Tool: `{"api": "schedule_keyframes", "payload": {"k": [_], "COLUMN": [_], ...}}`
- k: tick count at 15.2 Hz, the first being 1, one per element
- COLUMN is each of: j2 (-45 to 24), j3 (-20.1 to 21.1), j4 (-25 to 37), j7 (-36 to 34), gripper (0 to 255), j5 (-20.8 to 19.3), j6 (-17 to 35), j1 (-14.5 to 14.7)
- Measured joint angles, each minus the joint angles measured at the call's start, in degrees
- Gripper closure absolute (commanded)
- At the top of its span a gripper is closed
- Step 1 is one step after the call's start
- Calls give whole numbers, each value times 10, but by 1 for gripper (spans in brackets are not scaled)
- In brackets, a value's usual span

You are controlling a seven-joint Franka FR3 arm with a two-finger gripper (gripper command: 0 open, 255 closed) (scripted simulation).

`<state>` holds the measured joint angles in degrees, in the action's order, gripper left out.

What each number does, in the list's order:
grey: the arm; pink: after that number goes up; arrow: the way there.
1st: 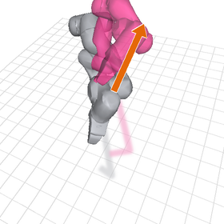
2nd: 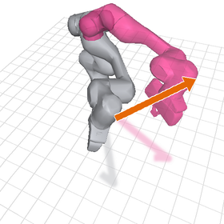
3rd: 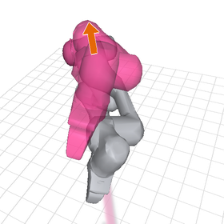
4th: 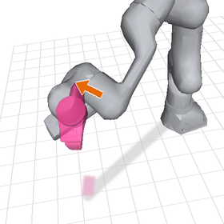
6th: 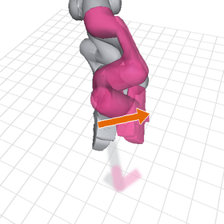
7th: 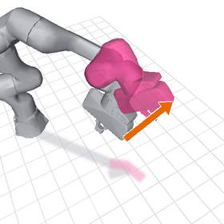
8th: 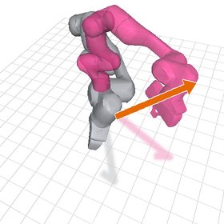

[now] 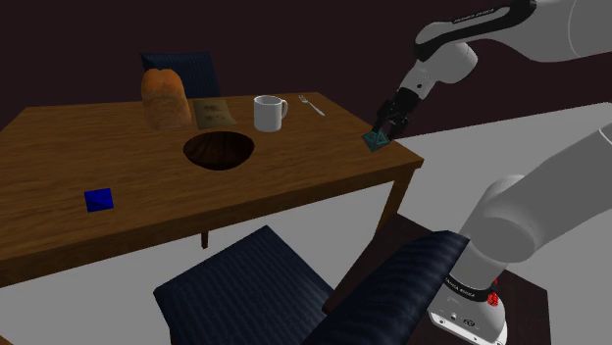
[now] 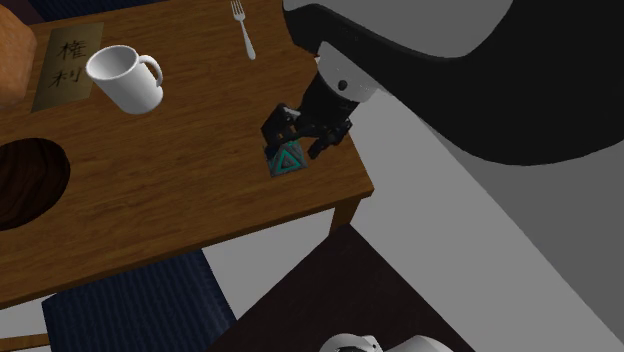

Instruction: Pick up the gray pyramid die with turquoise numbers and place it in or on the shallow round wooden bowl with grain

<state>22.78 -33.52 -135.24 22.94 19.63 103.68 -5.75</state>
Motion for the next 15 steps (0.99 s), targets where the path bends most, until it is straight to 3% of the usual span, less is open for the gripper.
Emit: {"api": "schedule_keyframes", "payload": {"k": [8, 9, 15], "j2": [-1, -1, 0], "j3": [5, 5, 5], "j4": [-17, -17, -17], "j7": [0, 0, 0], "gripper": [0, 255, 255], "j5": [6, 6, 6], "j6": [20, 20, 20], "j1": [3, 3, 3]}}
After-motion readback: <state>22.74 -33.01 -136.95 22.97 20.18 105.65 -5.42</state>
